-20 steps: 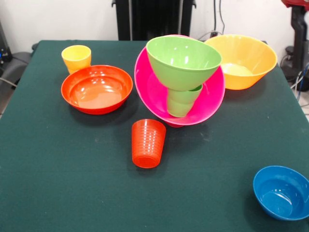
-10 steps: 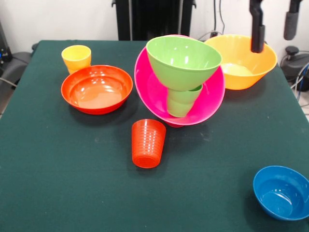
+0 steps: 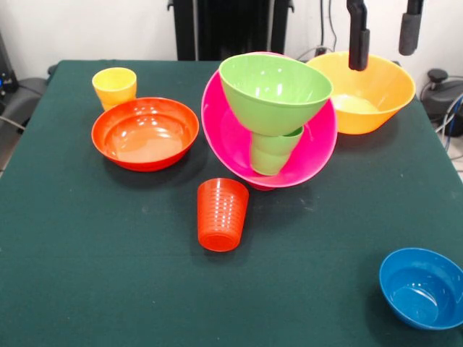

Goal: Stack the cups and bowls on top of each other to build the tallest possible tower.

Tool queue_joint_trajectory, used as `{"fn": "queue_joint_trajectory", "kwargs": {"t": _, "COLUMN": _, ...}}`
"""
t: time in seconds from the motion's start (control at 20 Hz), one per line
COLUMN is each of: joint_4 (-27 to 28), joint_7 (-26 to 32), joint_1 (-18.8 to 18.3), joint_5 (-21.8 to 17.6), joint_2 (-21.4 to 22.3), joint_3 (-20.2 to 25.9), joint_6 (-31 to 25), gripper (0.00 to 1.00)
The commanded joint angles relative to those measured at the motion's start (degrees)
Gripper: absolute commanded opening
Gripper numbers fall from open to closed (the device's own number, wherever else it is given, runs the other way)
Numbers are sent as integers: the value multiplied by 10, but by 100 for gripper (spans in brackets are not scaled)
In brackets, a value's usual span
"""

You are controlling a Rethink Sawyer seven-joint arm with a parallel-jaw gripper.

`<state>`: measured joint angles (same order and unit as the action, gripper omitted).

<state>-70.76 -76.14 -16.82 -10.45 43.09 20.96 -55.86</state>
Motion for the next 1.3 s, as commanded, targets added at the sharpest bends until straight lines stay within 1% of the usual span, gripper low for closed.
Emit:
{"fn": "queue_joint_trajectory", "kwargs": {"t": 0.05, "joint_4": -68, "joint_7": -102, "joint_1": 18, "joint_5": -9, "joint_2": 3, "joint_3": -28, "joint_6": 21, "gripper": 100}}
{"fn": "queue_joint_trajectory", "kwargs": {"t": 0.35, "joint_4": -73, "joint_7": -105, "joint_1": 22, "joint_5": -9, "joint_2": 10, "joint_3": -35, "joint_6": 18, "gripper": 100}}
{"fn": "queue_joint_trajectory", "kwargs": {"t": 0.6, "joint_4": -56, "joint_7": -89, "joint_1": 22, "joint_5": -4, "joint_2": 2, "joint_3": -32, "joint_6": 2, "gripper": 100}}
{"fn": "queue_joint_trajectory", "kwargs": {"t": 0.85, "joint_4": -55, "joint_7": -74, "joint_1": 13, "joint_5": 3, "joint_2": -3, "joint_3": -24, "joint_6": 4, "gripper": 100}}
{"fn": "queue_joint_trajectory", "kwargs": {"t": 1.3, "joint_4": -35, "joint_7": -56, "joint_1": 14, "joint_5": 0, "joint_2": -18, "joint_3": -19, "joint_6": -6, "gripper": 100}}
